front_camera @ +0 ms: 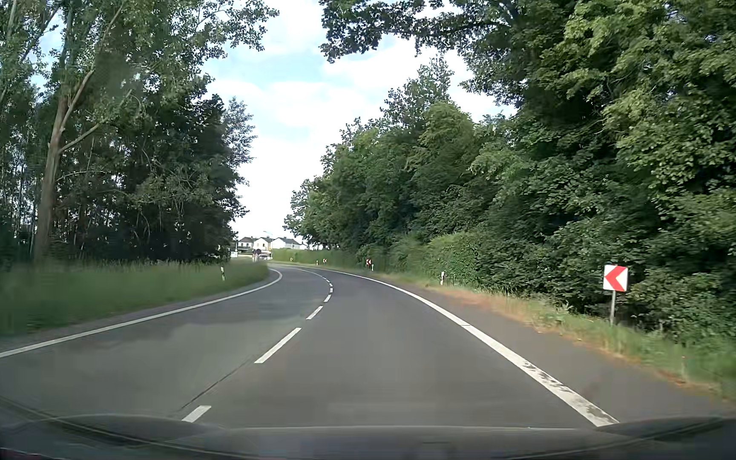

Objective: Follow the waypoints while adhering to traffic rules and regulations

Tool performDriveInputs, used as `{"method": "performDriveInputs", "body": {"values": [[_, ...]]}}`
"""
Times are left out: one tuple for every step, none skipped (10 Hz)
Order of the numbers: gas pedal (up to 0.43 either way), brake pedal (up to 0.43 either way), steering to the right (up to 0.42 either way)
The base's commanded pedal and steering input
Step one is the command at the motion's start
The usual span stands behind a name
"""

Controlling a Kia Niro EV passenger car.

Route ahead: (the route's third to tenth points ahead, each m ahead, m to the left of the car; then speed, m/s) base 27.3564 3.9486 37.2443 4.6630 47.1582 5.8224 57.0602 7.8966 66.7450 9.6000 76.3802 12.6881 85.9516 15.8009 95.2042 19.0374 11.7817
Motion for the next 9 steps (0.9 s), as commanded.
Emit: {"method": "performDriveInputs", "body": {"values": [[0.028, 0.030, -0.017], [0.028, 0.030, -0.017], [0.028, 0.030, -0.017], [0.028, 0.030, -0.018], [0.028, 0.030, -0.018], [0.028, 0.030, -0.018], [0.028, 0.030, -0.018], [0.028, 0.030, -0.018], [0.028, 0.030, -0.018]]}}
